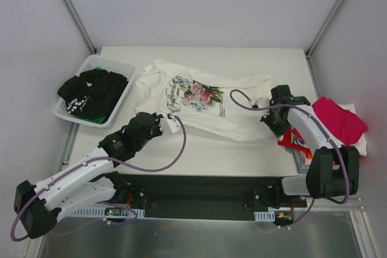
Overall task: Fold and stack the t-shirts
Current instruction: Flatten out the tshirt
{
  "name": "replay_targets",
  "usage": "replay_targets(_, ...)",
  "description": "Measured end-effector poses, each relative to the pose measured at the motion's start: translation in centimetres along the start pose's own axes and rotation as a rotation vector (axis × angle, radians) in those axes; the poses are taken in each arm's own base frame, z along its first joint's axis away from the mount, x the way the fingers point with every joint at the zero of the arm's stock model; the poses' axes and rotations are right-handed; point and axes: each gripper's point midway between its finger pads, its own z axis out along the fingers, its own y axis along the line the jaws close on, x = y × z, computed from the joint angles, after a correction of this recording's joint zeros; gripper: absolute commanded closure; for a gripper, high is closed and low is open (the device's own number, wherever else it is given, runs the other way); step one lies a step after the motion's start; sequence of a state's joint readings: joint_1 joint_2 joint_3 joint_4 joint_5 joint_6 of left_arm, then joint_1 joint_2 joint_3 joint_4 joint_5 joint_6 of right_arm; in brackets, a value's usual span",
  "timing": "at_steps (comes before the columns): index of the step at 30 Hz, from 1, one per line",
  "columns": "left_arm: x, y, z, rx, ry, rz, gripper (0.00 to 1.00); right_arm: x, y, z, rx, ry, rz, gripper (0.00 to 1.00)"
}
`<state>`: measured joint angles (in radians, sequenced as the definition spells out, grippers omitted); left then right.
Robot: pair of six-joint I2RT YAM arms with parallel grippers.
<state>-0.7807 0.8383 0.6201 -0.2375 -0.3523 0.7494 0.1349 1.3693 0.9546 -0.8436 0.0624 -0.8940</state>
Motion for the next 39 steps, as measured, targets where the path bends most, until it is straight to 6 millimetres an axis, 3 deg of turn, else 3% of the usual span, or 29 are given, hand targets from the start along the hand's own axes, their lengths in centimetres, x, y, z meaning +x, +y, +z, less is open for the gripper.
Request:
replay_targets(9,1.2,-0.6,-0.4,0.039,0.037,0.036,1.00,0.9,1.1,-1.1,-0.021,-0.010,0.004,0.99)
replay_targets(16,2.4,-3.2,-0.9,0.157,0.071,0.033,1.00,2.5,2.9,-0.4,-0.077,0.043,-0.015,0.98)
replay_targets(26,4.8,-7.4,-1.8,0.336,0.139,0.022,0.94,2.3,4.4,-0.6,-0.116,0.038,-0.063,0.94)
replay_targets(37,6.0,-9.5,-3.1,0.434,0.159,0.009,0.94,2.7,4.8,-0.3,-0.125,0.053,-0.068,0.95)
replay_targets(39,6.0,-9.9,-3.5,0.452,0.151,0.005,0.88,3.0,4.8,-0.1,-0.126,0.061,-0.069,0.95)
